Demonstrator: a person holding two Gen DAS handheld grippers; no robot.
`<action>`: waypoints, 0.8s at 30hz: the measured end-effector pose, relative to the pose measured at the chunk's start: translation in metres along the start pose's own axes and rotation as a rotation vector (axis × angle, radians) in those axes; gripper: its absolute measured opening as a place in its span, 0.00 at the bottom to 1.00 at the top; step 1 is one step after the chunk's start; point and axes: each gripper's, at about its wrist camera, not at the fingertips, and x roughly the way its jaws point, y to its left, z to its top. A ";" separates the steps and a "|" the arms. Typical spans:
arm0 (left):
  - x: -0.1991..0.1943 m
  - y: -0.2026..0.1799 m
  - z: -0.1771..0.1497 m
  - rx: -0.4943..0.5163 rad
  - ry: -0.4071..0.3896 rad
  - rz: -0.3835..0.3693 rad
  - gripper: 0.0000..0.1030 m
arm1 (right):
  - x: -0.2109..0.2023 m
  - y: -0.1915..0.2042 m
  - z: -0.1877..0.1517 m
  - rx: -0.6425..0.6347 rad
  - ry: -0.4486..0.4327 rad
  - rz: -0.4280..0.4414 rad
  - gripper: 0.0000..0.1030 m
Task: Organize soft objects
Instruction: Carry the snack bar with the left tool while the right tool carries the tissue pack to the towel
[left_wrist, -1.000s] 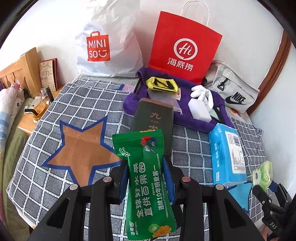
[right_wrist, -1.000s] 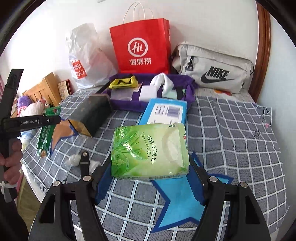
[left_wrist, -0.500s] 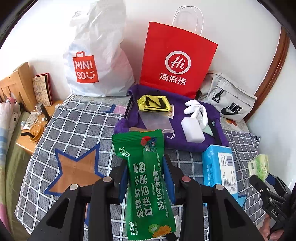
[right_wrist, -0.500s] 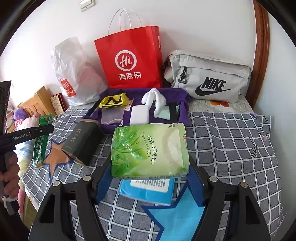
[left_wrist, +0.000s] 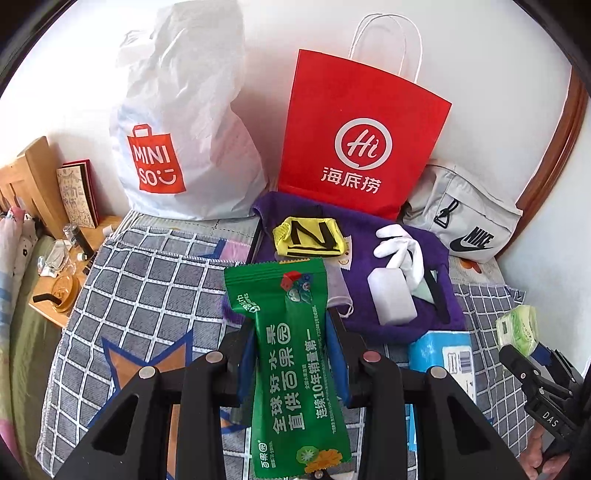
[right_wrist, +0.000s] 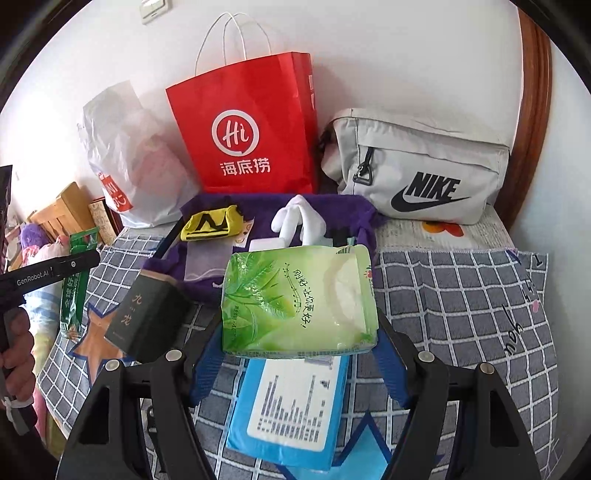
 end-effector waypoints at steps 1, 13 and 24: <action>0.002 0.000 0.002 0.001 0.000 0.000 0.32 | 0.002 0.000 0.002 -0.001 -0.001 0.001 0.70; 0.024 0.000 0.026 -0.008 0.000 0.003 0.32 | 0.024 -0.010 0.034 0.003 -0.008 -0.009 0.70; 0.059 0.003 0.045 -0.039 0.024 -0.007 0.32 | 0.062 -0.017 0.057 0.005 0.008 0.007 0.70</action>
